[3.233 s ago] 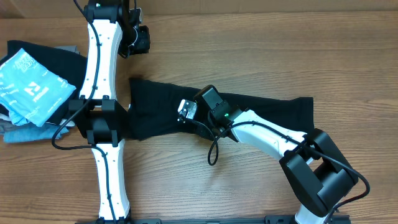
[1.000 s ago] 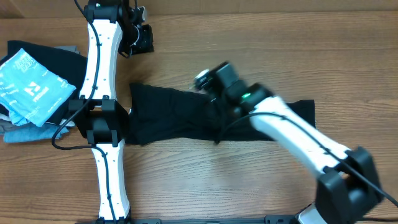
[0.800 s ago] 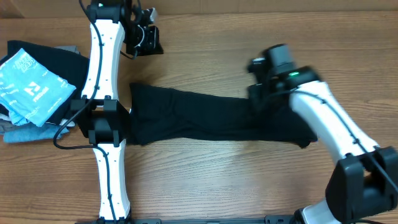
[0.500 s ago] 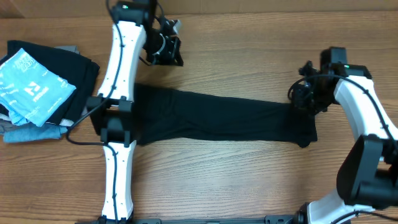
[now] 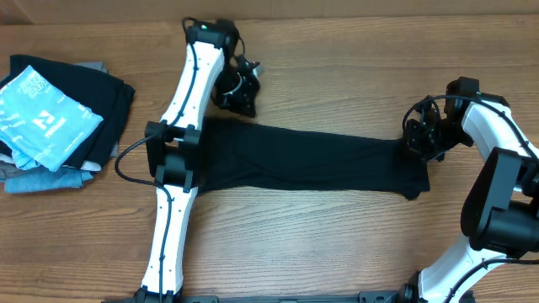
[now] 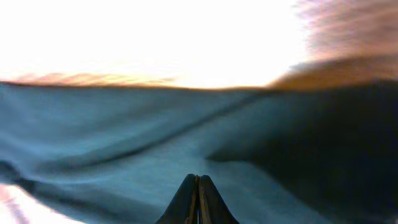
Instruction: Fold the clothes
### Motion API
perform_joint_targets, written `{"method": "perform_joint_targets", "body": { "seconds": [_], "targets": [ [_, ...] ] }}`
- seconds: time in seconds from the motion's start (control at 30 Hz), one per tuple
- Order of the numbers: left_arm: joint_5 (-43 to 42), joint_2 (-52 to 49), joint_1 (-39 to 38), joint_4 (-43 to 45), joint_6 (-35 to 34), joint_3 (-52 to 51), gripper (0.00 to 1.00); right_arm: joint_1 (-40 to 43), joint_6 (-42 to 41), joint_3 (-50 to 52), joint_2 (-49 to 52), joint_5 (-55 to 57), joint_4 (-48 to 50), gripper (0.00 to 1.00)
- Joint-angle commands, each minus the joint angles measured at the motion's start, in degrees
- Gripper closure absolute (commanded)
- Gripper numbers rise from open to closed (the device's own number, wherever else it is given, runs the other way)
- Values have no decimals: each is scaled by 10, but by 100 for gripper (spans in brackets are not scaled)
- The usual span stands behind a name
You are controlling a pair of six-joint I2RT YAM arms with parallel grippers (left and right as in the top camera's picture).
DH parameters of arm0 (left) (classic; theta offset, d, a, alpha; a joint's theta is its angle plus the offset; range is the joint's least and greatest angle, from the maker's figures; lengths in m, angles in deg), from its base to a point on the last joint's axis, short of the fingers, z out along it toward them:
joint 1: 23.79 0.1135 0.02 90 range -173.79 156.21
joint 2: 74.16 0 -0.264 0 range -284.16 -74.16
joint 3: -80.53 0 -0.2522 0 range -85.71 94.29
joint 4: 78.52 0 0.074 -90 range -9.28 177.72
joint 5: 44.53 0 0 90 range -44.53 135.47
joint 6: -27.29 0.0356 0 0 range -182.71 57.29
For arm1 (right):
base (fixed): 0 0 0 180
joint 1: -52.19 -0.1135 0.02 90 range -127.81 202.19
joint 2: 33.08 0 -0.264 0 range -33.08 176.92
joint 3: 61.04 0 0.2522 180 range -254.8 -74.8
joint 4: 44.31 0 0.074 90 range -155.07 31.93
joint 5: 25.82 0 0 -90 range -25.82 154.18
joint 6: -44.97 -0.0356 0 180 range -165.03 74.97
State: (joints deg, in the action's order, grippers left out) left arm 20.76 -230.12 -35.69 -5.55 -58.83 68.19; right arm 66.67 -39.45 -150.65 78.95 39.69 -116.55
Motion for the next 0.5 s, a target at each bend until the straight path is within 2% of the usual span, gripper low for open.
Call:
{"method": "perform_joint_targets", "body": {
  "seconds": [0.0, 0.1, 0.27, 0.37, 0.47],
  "targets": [
    [97, 66, 55, -13, -67, 60, 94, 0, 10, -21, -17, -54, 3, 96],
    [84, 78, 108, -36, -91, 61, 91, 0, 10, -21, -17, -52, 4, 96],
    [-13, 78, 168, -36, -90, -6, 92, 0, 10, -21, -17, -52, 14, 96],
    [-53, 77, 193, -36, -70, -60, 95, -1, 10, -21, -17, -52, 17, 96],
    [-123, 77, 214, -36, -18, -115, 96, -1, 10, -21, -17, -52, 30, 96]
  ]
}}
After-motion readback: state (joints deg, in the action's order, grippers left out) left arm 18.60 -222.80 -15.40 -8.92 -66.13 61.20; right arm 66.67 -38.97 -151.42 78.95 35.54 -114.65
